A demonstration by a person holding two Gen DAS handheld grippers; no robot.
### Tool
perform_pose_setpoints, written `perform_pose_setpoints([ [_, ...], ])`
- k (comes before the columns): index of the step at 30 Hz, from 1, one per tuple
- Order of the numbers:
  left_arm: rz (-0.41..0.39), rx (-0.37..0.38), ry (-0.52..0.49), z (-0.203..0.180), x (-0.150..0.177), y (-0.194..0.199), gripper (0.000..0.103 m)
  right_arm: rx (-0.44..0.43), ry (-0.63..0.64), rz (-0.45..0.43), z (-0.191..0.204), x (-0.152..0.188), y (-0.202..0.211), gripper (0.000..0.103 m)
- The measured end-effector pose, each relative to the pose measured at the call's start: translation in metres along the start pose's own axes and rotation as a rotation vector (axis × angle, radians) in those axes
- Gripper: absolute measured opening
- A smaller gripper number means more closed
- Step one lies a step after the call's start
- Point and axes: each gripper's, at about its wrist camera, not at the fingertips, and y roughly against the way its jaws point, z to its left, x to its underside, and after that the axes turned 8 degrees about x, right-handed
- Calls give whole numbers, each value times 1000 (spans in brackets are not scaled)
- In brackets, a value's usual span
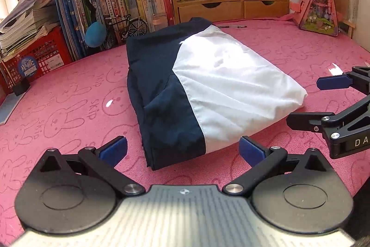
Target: Fold clothes
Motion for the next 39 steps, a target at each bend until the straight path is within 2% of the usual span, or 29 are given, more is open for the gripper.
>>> perform_pose_setpoints([
  [1,-1,30,10,3,-2,0,103,-2,3,-9,-1,-1,1,103],
  [2,-7,23,14,7,-3,0,103,0,-3,-14,-2,0,1,103],
  [8,-53,-121,29,32,-6,-2,103,27,-49,-5,-8,7,-1,103],
  [15,1,-192,6,41,1,-28,103,203,87,1,18,15,-19,103],
  [17,5,-196,15,44,2,-31,103,281,42,7,11,12,-27,103],
  [19,2,-193,27,48,2,-32,103,305,-32,9,-2,10,-31,103],
  [24,-1,-189,51,61,-6,-39,103,251,-143,20,-17,5,-37,103],
  [26,-3,-183,68,66,-9,-37,103,216,-120,11,-8,5,-36,103],
  [28,-23,-186,69,69,-11,-30,103,190,-38,-18,10,4,-32,103],
  [31,-48,-188,73,71,-12,-18,103,218,131,-70,44,1,-33,103],
  [34,-64,-206,65,71,-9,-5,103,222,200,-79,65,-7,-45,103],
  [37,-82,-190,43,68,-1,11,103,182,170,-84,72,-22,-55,103],
  [39,-89,-130,38,67,5,22,103,153,135,-92,70,-32,-58,102],
])
